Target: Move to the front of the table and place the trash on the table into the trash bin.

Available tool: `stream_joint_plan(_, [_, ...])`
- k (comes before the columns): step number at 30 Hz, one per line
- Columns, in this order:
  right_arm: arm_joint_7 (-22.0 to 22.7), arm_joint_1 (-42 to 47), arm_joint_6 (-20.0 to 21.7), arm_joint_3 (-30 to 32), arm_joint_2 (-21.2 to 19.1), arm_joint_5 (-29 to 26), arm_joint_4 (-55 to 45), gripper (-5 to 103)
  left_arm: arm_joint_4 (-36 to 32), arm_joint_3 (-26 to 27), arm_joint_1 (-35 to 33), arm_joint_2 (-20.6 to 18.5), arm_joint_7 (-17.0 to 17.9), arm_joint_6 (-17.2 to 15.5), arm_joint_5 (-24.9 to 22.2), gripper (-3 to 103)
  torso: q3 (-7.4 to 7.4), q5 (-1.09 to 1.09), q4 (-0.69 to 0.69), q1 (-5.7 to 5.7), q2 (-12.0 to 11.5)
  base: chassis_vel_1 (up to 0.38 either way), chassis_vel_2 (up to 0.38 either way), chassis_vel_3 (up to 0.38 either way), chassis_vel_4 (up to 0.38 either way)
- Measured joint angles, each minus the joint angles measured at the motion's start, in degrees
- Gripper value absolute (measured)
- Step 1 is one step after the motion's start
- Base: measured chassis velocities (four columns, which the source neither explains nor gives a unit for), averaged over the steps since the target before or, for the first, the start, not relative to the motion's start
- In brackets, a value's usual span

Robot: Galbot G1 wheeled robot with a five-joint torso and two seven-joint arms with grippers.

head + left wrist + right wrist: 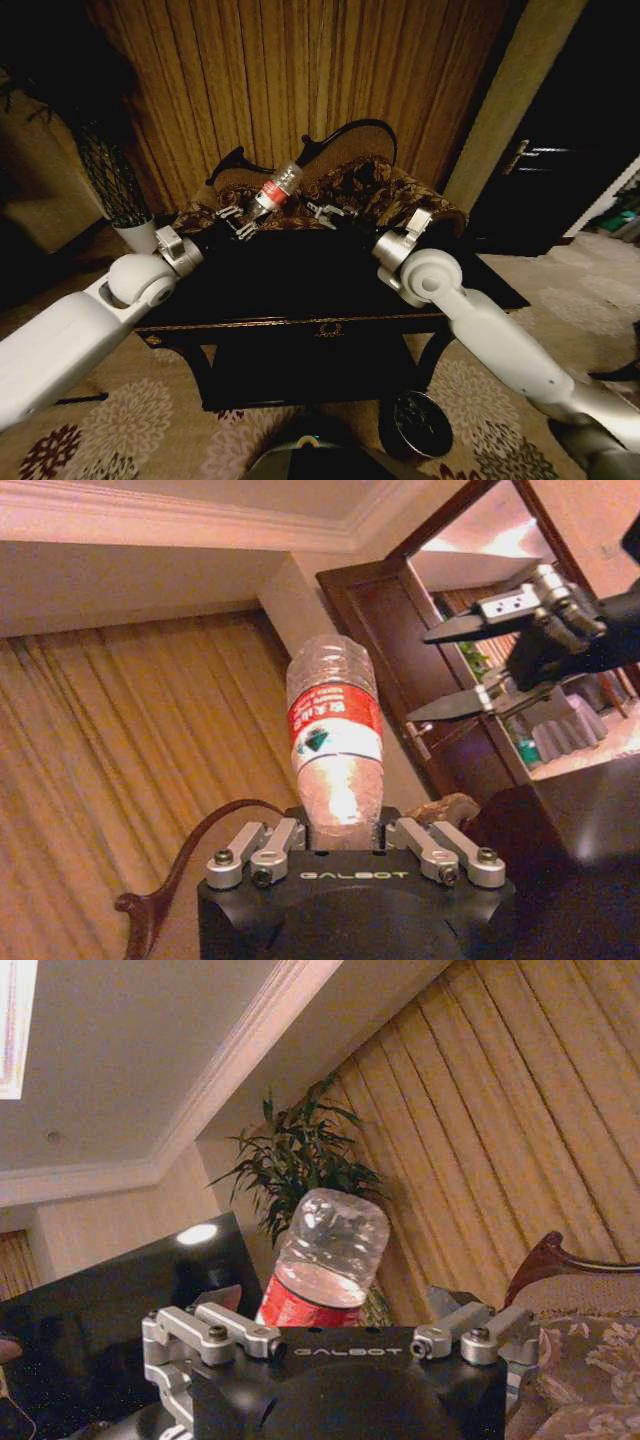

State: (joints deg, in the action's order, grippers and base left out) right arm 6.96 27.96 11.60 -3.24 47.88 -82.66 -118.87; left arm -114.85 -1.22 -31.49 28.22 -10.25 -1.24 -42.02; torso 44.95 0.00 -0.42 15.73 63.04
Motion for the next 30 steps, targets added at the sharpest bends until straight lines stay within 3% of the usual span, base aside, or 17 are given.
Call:
stream_joint_plan(28, [0.36, -1.11, 0.11, -0.96, 1.53, 2.27, 2.38, 102, 1.63, -14.90, 11.25, 5.48, 1.34, -1.54, 0.50, 29, 0.00, 0.00, 0.00, 0.00, 0.00, 0.000, 0.000, 0.000, 0.000])
stream_joint_plan(30, [0.40, -1.15, 0.13, -0.89, 1.67, 2.45, 2.75, 97, 1.70, -15.80, 11.91, 5.69, 1.25, -1.55, 0.61, 29, 0.00, 0.00, 0.00, 0.00, 0.00, 0.000, 0.000, 0.000, 0.000])
